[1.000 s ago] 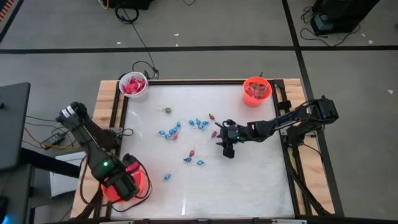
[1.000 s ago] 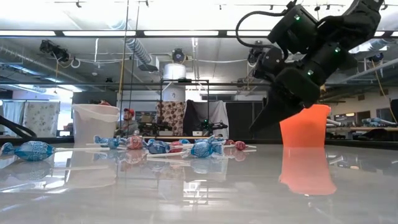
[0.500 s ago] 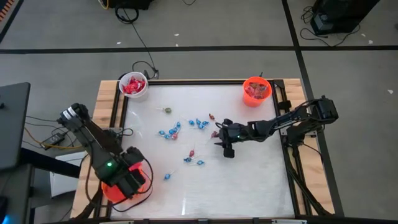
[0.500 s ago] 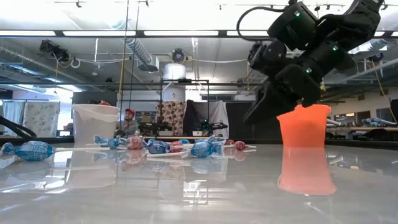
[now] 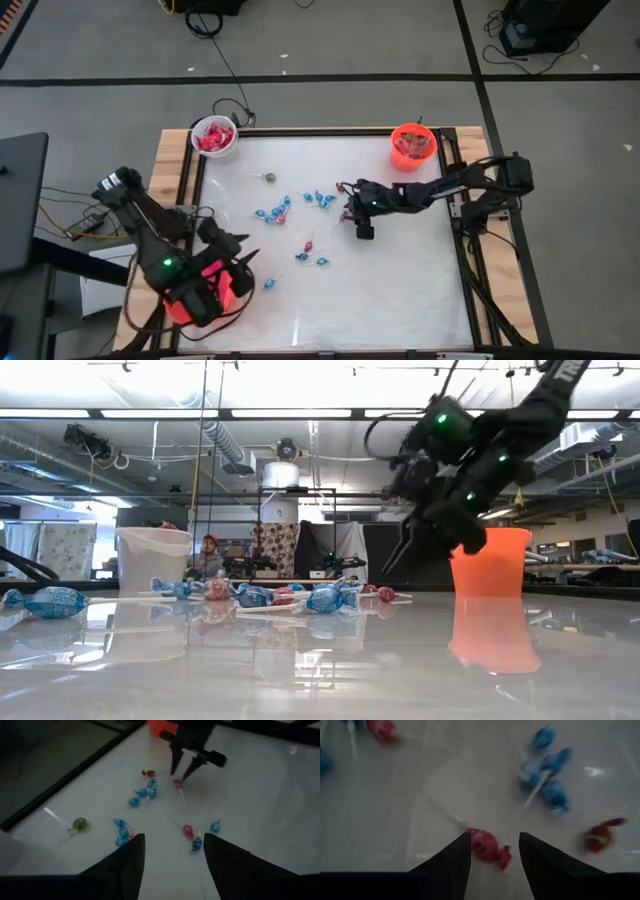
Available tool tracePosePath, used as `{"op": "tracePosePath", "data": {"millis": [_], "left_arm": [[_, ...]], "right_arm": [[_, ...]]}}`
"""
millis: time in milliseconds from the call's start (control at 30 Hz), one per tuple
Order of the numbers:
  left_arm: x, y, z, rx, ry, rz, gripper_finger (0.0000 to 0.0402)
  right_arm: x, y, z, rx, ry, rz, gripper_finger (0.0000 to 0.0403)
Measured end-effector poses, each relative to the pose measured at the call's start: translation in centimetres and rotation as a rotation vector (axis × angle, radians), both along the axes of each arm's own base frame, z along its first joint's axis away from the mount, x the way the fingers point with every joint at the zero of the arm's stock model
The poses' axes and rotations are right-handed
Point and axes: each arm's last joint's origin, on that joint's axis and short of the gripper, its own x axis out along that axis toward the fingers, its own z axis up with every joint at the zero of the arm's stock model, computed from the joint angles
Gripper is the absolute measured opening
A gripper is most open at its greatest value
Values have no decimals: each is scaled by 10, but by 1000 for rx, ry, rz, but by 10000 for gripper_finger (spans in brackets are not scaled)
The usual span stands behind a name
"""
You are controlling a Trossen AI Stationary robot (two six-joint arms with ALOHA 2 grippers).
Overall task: Sort candy by brand, put in halloween buckets
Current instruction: Put the top right pink lollipop into the bottom orange bucket
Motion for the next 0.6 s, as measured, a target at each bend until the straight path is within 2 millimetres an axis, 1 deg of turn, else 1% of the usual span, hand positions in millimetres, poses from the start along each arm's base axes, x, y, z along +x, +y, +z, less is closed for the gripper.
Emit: {"op": "tracePosePath", "data": {"millis": [133,233,367,467,600], "left_arm": [[13,5,-12,3,6,13,208],[22,7,-29,-8,61,-3,209],[36,25,-59,-43,126,55,209],[46,38,-82,-35,140,68,209],[66,52,-107,-17,111,-8,209]], "right_arm": [[7,-3,-14,29,64,48,178],[12,-2,-21,52,76,80,178],[15,-2,-25,58,72,90,167],[14,-2,-24,76,68,74,134],[14,1,-20,71,48,85,61]]}}
